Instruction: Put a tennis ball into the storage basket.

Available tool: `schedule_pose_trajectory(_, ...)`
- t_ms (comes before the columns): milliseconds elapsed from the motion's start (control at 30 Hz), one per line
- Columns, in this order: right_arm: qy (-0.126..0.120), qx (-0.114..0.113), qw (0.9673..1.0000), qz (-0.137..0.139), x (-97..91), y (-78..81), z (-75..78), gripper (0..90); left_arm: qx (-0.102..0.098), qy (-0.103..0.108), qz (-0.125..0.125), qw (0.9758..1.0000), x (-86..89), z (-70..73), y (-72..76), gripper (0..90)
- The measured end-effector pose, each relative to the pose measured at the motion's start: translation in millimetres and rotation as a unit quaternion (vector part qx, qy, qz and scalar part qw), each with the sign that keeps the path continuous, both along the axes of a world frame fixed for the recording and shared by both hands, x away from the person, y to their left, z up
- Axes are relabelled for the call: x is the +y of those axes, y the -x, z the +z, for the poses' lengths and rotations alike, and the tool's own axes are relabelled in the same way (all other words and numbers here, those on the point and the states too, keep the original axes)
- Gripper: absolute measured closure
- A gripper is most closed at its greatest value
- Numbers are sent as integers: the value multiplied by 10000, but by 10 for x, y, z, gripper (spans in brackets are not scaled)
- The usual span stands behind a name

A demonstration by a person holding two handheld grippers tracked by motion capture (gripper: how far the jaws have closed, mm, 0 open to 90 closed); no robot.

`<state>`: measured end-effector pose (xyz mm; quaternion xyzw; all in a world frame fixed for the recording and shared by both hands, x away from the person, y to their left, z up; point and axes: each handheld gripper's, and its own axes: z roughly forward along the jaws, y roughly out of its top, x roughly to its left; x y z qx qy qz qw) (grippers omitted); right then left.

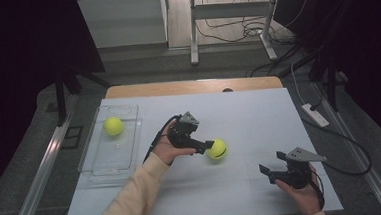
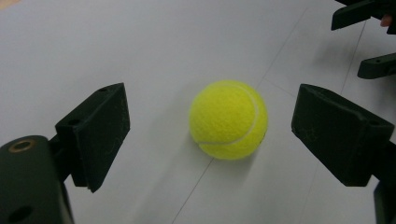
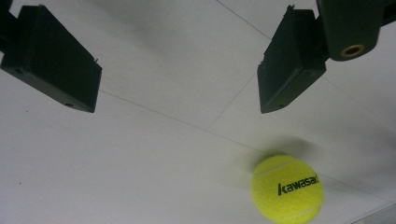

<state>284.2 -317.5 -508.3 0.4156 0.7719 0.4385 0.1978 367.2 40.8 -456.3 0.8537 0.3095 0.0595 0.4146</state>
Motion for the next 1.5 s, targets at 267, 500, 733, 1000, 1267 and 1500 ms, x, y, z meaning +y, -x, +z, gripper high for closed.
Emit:
schedule_pose_trajectory(267,7,7,10000,-9,-5,-1,-3,136,14,-44,-106,9999,-74,-15,12,123)
schedule_pose_trajectory(500,15,3,10000,-2,-4,-1,-3,136,35,-27,-150,9999,-114,-20,24,117)
schedule_pose_trajectory(733,11,-4,10000,-11,-5,2,2,137,77,-72,-210,9997,-174,-35,31,102)
schedule_pose_trajectory(1000,9,10,10000,-17,-11,1,-1,137,148,-191,-267,9994,-258,-102,13,85)
schedule_pose_trajectory(1267,9,12,10000,-17,-13,4,-1,137,235,-376,-281,9986,-330,-201,-35,77)
schedule_pose_trajectory(1500,9,11,10000,-20,-14,3,1,137,326,-506,-263,9978,-410,-276,-83,74)
